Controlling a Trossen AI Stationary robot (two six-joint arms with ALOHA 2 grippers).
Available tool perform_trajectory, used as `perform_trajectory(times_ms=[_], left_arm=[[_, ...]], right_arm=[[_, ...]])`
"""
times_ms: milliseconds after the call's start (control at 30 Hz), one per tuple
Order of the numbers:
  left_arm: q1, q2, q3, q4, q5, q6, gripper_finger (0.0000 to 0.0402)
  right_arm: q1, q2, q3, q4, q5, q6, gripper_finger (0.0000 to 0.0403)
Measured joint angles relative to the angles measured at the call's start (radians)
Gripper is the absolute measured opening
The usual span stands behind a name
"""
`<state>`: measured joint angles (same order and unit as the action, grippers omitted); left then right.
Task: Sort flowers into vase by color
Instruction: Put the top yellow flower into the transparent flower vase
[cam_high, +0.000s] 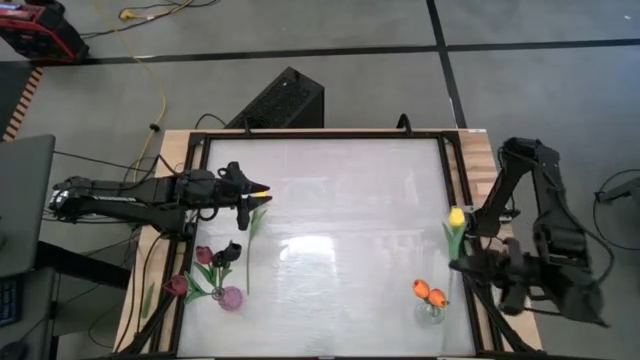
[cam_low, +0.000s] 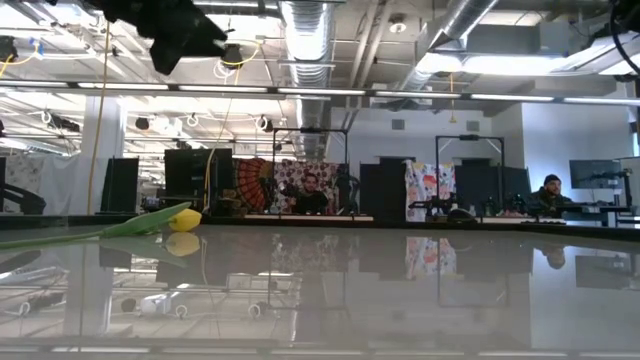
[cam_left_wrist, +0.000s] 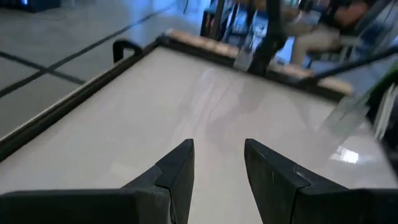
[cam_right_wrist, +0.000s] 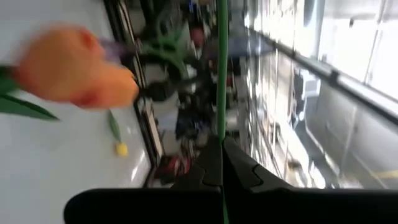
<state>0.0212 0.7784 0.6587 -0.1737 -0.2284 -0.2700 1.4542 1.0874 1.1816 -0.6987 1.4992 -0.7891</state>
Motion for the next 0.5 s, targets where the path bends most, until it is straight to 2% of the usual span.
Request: perform_trajectory(times_ms=[133, 267, 400, 500], left_arm=[[0.0, 0.0, 0.0, 0.137, 0.007, -0.007, 0.0129], [0.0, 0.0, 0.0, 0.349, 0.012, 0.01, 0.0129], [0.0, 0.004, 0.0, 0.538, 0.025, 0.03, 0.0129], [0.0, 0.01, 0.0, 0.621, 0.025, 0.037, 0.0129]], right_arm=[[0.076, 0.0, 0.0, -0.001, 0.004, 0.002, 0.0017], [0.088, 0.004, 0.0, -0.012, 0.005, 0.0, 0.0017], [0.057, 0.002, 0.0, -0.053, 0.005, -0.018, 0.0017], [-0.033, -0.019, 0.0, -0.094, 0.005, 0.042, 0.0017]])
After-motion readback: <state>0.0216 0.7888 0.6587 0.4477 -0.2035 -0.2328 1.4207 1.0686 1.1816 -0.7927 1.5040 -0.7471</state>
